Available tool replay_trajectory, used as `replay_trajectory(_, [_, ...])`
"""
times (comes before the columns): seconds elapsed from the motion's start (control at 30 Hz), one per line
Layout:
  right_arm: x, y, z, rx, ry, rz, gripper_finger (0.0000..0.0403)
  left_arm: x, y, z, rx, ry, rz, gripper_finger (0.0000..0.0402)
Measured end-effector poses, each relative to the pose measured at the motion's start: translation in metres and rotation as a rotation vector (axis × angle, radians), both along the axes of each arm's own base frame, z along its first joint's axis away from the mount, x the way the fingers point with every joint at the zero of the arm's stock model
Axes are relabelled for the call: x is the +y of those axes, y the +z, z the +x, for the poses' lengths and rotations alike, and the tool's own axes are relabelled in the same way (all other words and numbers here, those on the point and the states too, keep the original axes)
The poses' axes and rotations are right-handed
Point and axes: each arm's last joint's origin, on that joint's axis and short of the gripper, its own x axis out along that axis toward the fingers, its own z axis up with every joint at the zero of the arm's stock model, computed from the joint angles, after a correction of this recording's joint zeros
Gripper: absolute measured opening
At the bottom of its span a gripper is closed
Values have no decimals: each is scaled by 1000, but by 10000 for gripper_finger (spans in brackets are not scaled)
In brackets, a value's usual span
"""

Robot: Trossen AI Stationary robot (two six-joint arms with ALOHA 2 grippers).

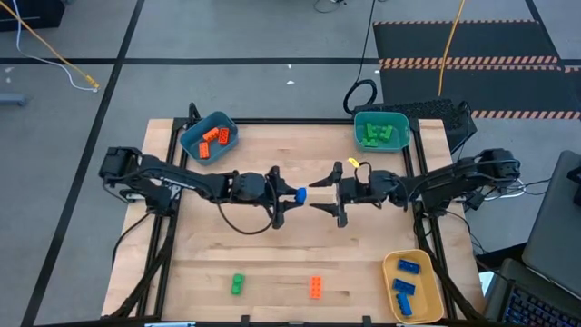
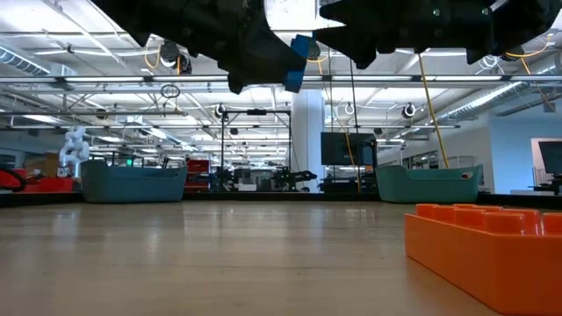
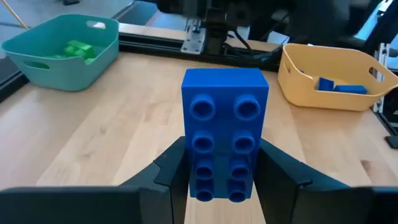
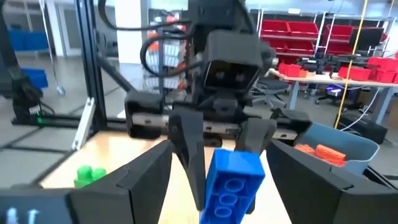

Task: Sort & place blocks by color
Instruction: Put the blue game piece into the yellow bin

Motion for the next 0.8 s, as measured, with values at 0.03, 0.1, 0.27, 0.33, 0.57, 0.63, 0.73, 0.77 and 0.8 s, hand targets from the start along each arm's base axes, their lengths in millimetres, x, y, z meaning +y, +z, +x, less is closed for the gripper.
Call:
replay_trajectory(0.03, [0,-2,1,6,-1,-11,257,0,0,1,-6,0,0,138])
replay_trajectory(0.1, [0,-7,4,16,-1,-16,257,0,1,2,-26,-1,-2,138])
replay_trajectory(0.27, [0,-17,14,-18,-6,-4,258,-1,1,2,-33,-4,1,138])
replay_trajectory(0.33, [0,-21,16,-14,-5,-1,258,-2,2,2,-44,-11,1,138])
replay_trajectory(0.57, [0,-26,19,-13,-9,8,258,-7,3,2,-53,-32,19,138])
replay_trajectory(0.63, [0,-24,19,-37,-10,20,258,-7,3,2,-52,-31,20,138])
replay_trajectory(0.73, [-1,-21,18,-59,-26,49,258,-7,-1,5,-55,-28,20,138])
replay_trajectory(0.77, [-1,-22,19,-52,-35,57,258,-7,-3,6,-48,-28,20,138])
replay_trajectory(0.8, [-1,-22,19,-48,-35,60,258,-7,-4,6,-44,-29,20,138])
